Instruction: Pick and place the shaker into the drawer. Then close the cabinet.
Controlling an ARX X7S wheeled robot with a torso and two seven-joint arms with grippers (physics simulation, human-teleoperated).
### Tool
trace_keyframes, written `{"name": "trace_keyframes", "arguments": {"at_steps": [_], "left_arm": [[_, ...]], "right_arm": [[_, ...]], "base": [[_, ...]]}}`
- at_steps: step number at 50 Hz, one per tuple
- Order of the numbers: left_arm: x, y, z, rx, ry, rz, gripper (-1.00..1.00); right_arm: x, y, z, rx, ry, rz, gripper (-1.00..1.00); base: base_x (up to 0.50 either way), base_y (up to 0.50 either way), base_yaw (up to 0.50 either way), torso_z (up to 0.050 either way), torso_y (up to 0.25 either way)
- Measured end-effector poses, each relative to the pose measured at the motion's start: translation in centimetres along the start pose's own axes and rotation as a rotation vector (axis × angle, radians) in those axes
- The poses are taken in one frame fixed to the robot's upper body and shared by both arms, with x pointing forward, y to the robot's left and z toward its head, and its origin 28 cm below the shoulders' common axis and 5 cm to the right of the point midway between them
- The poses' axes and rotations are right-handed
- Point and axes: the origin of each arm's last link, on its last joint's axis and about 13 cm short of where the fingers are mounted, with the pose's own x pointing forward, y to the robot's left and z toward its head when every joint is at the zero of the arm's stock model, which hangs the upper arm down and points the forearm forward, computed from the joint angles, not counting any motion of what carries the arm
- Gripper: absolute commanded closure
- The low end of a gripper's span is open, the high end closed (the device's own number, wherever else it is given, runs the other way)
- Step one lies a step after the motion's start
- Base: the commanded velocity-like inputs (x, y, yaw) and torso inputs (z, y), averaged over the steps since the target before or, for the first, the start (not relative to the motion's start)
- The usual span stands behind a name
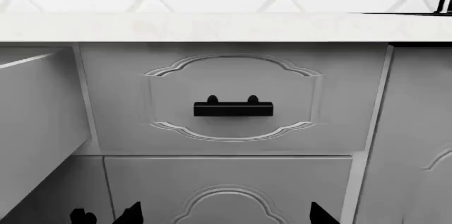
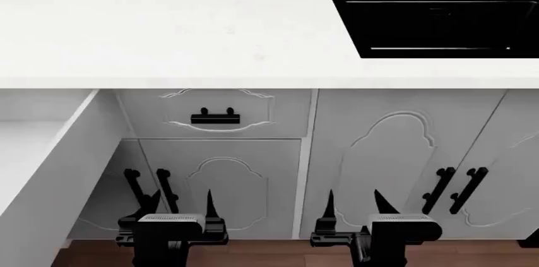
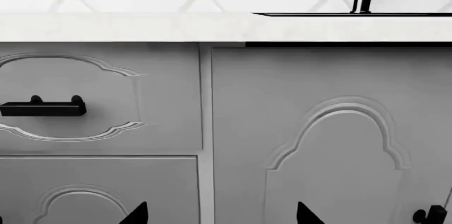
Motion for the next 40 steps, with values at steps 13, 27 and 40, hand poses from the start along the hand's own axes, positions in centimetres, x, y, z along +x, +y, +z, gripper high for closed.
{"name": "trace_keyframes", "arguments": {"at_steps": [13, 27, 40], "left_arm": [[-0.24, -0.04, 0.08, 0.011, -0.024, -0.001, -1.00], [-0.54, 0.03, 0.19, 0.001, -0.048, -0.014, -1.00], [-0.56, 0.10, 0.25, -0.014, -0.050, -0.014, -1.00]], "right_arm": [[0.22, 0.04, -0.13, 0.000, 0.018, -0.012, -1.00], [0.14, 0.12, -0.20, -0.007, 0.017, 0.007, -1.00], [0.13, 0.13, -0.20, -0.003, 0.019, 0.016, -1.00]], "base": [[0.00, 0.00, 0.00, 0.000, 0.000], [0.00, 0.00, 0.00, 0.016, 0.000], [0.00, 0.00, 0.00, 0.050, 0.000]]}}
